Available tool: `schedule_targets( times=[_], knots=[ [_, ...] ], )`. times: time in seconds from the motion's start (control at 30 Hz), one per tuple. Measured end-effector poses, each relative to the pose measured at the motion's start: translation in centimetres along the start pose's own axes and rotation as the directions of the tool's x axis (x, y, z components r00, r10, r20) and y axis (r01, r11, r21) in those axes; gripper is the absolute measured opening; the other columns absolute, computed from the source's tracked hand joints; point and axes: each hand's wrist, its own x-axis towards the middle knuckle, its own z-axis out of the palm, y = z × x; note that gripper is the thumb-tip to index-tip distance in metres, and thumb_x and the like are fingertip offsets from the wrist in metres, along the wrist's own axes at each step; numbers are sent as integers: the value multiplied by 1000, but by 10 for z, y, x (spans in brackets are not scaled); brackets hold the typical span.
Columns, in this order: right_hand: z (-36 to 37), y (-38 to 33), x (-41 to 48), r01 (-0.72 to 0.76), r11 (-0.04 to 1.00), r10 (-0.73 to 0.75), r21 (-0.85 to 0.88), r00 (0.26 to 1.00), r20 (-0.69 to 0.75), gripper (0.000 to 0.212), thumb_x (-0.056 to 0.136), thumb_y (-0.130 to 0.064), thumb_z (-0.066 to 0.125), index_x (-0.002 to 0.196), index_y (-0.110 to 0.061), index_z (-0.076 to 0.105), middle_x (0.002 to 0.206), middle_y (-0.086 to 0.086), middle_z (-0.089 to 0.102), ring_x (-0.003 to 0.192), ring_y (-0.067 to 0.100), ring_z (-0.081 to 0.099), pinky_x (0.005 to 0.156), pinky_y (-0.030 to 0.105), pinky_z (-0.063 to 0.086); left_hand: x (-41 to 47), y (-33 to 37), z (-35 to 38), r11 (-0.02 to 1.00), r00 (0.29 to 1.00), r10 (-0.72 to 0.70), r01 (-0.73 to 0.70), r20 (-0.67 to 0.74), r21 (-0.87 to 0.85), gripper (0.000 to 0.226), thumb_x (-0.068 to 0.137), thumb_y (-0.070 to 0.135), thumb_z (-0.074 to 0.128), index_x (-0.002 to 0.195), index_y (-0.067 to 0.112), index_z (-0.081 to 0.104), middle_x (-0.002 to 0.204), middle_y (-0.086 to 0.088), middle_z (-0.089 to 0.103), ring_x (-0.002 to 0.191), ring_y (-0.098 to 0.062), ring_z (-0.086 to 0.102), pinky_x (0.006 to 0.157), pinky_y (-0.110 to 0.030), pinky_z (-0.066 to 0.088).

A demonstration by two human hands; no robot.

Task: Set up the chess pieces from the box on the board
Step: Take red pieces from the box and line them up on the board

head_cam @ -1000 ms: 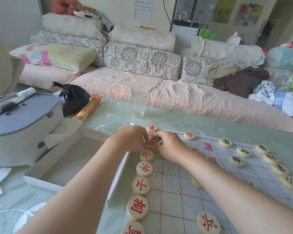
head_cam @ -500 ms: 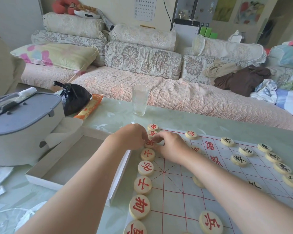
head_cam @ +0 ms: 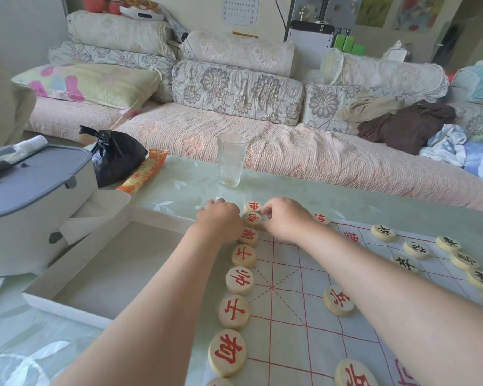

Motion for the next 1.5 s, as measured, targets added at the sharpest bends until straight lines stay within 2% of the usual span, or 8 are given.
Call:
schedule_targets(
  times=[0.27, 0.4, 0.57, 0.77, 1.07, 1.2, 1.37, 1.5],
  knots=[
    [6, 3, 0, 27, 997, -23, 68, 999, -48, 31, 85, -42, 72, 114, -33, 65, 114, -8, 66, 107, 17, 60, 87, 33, 50, 8, 3, -3, 974, 997, -38, 22, -66, -224, 30, 93, 42, 54, 111, 22, 68, 113, -5, 67, 106, -26, 58, 92, -37, 47],
    [1, 4, 0, 68, 973, -35, 220, 988, -151, 26, 86, -40, 72, 110, -30, 67, 103, -11, 69, 97, 14, 62, 81, 31, 49, 3, 10, -11, 844, 983, -97, -3, -158, -536, 22, 86, 32, 66, 102, 17, 66, 96, -2, 69, 93, -21, 63, 77, -29, 49],
    [-1, 2, 0, 119, 929, -67, 351, 985, -159, 24, 89, -26, 73, 112, -24, 71, 106, -9, 70, 95, 10, 60, 81, 24, 42, 3, 16, -19, 782, 987, -142, 64, -77, -620, 16, 77, 12, 68, 89, 22, 66, 91, -6, 72, 91, -22, 68, 78, -27, 54],
    [1, 3, 10, 42, 963, -1, 265, 988, -154, 15, 90, -22, 64, 99, -33, 68, 100, -11, 68, 99, 14, 61, 86, 30, 50, 8, -7, -42, 887, 962, -183, 73, -201, -456, 37, 83, 3, 47, 109, 20, 67, 112, -5, 66, 104, -25, 61, 79, -26, 48],
    [7, -13, 19, -45, 994, 47, 102, 999, -18, 13, 86, -27, 72, 94, -35, 78, 112, -9, 71, 99, 19, 64, 72, 24, 42, 9, 2, -4, 993, 993, -116, 116, 3, -11, 41, 89, 29, 49, 127, 14, 57, 132, -12, 50, 125, -32, 42, 100, -40, 38],
    [10, -12, 22, -56, 980, 59, 189, 998, -13, 16, 86, -26, 69, 94, -36, 79, 103, -12, 72, 86, 17, 61, 67, 23, 42, 12, 3, -9, 962, 994, -109, 101, -19, -254, 32, 83, 29, 60, 106, 7, 66, 109, -11, 66, 99, -31, 60, 77, -30, 46],
    [2, -6, 15, 43, 867, -39, 496, 999, -18, 31, 85, -19, 74, 116, -23, 72, 97, -9, 74, 87, 5, 65, 74, 20, 47, 8, 0, -25, 772, 989, -133, 64, -62, -632, 35, 75, 26, 72, 107, 17, 62, 94, -8, 72, 91, -26, 68, 81, -32, 54],
    [0, -4, 13, 113, 795, -89, 596, 994, -69, 19, 87, -23, 74, 105, -27, 76, 93, -3, 75, 63, 1, 59, 60, 13, 45, 10, 2, -35, 731, 989, -118, 24, -91, -682, 26, 83, 34, 67, 94, 11, 70, 85, -11, 75, 82, -26, 71, 75, -32, 53]
  ],
)
